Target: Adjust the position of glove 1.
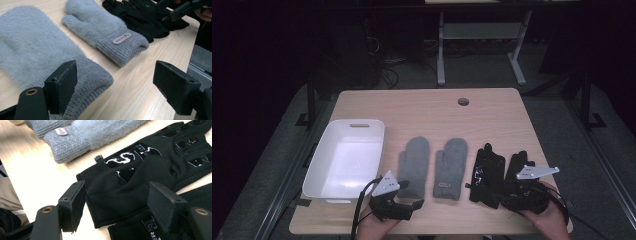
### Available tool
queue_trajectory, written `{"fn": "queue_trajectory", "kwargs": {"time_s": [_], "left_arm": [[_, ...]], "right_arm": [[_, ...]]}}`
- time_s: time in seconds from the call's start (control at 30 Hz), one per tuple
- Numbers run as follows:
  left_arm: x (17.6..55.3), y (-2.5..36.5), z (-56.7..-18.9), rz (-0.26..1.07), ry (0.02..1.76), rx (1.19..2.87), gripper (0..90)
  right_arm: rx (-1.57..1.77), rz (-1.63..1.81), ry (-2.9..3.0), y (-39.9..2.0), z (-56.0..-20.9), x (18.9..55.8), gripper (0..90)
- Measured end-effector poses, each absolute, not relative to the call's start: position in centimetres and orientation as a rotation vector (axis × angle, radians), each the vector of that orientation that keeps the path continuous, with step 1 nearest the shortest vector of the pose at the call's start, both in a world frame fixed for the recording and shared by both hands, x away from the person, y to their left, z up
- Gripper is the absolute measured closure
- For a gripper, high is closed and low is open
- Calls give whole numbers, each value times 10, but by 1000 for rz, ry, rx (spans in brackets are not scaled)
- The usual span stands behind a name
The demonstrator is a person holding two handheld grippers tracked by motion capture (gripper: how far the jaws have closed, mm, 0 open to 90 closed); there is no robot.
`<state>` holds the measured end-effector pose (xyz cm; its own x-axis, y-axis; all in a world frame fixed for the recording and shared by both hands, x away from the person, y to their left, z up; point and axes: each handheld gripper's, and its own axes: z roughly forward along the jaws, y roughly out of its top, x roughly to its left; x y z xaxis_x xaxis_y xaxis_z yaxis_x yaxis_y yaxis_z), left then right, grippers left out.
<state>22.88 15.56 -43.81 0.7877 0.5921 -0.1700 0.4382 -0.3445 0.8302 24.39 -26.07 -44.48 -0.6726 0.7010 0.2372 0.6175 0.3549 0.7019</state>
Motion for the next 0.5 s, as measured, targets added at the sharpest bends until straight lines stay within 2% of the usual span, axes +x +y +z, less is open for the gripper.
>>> {"fn": "queue_trajectory", "kwargs": {"time_s": [0.5], "left_arm": [[225,154,-436,198,746,1991,193]], "right_arm": [[1164,1213,2537,-245,-433,246,293]]}}
